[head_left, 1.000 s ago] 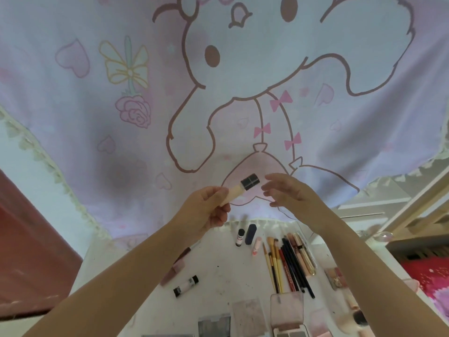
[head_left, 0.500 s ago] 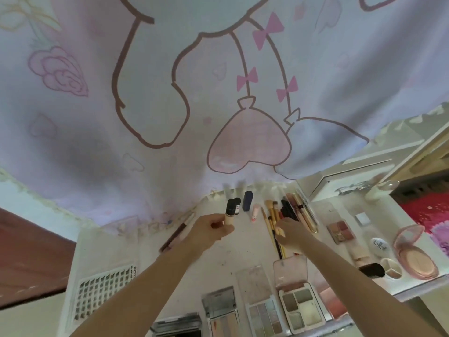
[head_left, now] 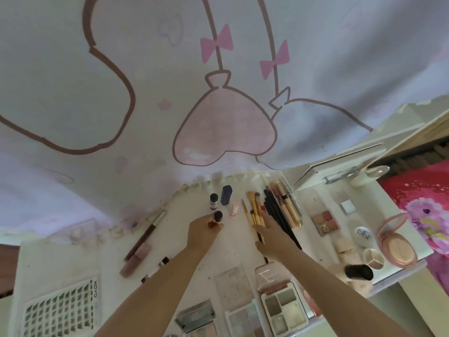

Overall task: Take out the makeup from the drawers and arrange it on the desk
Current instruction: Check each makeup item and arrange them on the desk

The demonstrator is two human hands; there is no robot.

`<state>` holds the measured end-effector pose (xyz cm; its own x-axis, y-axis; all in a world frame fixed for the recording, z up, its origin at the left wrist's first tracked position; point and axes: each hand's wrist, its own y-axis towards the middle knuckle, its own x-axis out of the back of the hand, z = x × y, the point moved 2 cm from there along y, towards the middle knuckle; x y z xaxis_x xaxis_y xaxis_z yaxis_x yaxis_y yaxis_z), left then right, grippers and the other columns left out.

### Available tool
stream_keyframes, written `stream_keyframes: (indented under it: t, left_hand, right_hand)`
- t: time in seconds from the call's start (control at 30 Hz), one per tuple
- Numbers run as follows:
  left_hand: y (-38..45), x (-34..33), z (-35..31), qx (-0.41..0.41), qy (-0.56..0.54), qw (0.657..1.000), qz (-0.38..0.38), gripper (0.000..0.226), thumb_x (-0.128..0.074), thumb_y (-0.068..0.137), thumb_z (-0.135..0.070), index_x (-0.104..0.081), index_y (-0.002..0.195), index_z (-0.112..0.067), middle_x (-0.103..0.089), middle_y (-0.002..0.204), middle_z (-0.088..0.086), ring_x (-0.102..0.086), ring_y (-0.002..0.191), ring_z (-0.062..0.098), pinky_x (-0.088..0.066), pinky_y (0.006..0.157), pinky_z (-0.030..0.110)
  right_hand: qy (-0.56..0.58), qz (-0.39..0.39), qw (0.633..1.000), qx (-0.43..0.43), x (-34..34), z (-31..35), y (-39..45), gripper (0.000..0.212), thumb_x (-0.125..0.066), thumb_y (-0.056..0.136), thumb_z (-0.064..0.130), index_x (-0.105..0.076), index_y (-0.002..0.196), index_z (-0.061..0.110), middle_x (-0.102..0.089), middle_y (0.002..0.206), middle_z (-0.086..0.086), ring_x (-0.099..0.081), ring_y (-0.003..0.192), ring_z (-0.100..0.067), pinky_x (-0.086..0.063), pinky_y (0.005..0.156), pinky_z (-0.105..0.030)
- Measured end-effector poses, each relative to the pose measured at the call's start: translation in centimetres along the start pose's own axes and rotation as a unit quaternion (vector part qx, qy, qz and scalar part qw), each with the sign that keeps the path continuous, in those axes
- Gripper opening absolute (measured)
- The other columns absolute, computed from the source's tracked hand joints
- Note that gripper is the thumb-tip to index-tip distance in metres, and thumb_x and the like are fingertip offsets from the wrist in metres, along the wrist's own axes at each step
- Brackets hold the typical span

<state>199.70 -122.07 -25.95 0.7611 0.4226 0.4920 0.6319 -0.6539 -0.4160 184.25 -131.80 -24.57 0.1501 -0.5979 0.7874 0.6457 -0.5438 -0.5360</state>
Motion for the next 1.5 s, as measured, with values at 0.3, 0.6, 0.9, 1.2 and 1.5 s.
stream_keyframes:
  t: [0.3, 0.6, 0.9, 1.2, 1.5]
  left_hand:
    - [0.6, -1.2, -0.5, -0.004, 0.043, 0.999, -0.024, 0.014, -0.057, 0.083, -0.013, -0.051, 0.070, -0.016, -0.055, 0.073, 0.007, -0.047, 0.072, 0.017, -0.033, 0.058, 0.019]
    - [-3.4, 2.9, 1.2, -0.051, 0.142, 0.988, -0.022, 0.027, -0.052, 0.088, -0.019, -0.056, 0.114, -0.018, -0.060, 0.099, -0.002, -0.050, 0.084, 0.010, -0.038, 0.077, 0.019]
    - [-8.5, 8.3, 7.1, 0.012, 0.336, 0.940, -0.063, 0.036, -0.051, 0.082, -0.025, -0.049, 0.116, -0.012, -0.049, 0.121, 0.003, -0.044, 0.115, 0.020, -0.040, 0.088, 0.026]
    - [-9.3, 10.5, 5.8, -0.041, 0.335, 0.941, -0.025, 0.028, -0.038, 0.094, -0.021, -0.045, 0.119, -0.010, -0.047, 0.125, 0.006, -0.046, 0.117, 0.021, -0.037, 0.093, 0.027]
    - [-14.7, 14.7, -5.3, -0.341, 0.126, 0.921, -0.142, 0.023, -0.052, 0.089, -0.011, -0.057, 0.110, -0.002, -0.045, 0.091, -0.001, -0.039, 0.067, 0.002, -0.034, 0.070, 0.004]
  right_hand:
    - [0.008, 0.006, 1.000, -0.003, -0.2, 0.0, 0.0, 0.058, -0.050, 0.089, 0.025, -0.025, 0.141, 0.022, 0.014, 0.154, 0.000, -0.014, 0.141, -0.022, -0.032, 0.106, -0.028]
    - [-0.066, -0.057, 0.995, 0.052, 1.7, 2.3, -2.1, 0.039, -0.041, 0.094, 0.026, -0.043, 0.132, 0.020, -0.025, 0.150, -0.006, -0.018, 0.140, -0.022, -0.021, 0.112, -0.029]
    - [-0.057, -0.014, 0.982, 0.181, 0.2, 9.4, -3.3, 0.034, -0.039, 0.094, 0.024, -0.050, 0.126, 0.016, -0.052, 0.129, -0.001, -0.043, 0.121, -0.017, -0.033, 0.101, -0.025]
    - [0.045, -0.012, 0.979, 0.197, 1.8, 12.6, -4.7, 0.037, -0.044, 0.093, 0.022, -0.043, 0.129, 0.015, -0.061, 0.105, 0.001, -0.057, 0.100, -0.013, -0.040, 0.089, -0.020]
    - [0.266, -0.121, 0.941, 0.170, 7.2, 17.9, -8.9, 0.048, -0.030, 0.097, 0.035, -0.038, 0.052, 0.017, -0.040, 0.040, 0.006, -0.042, 0.035, -0.005, -0.037, 0.054, -0.021]
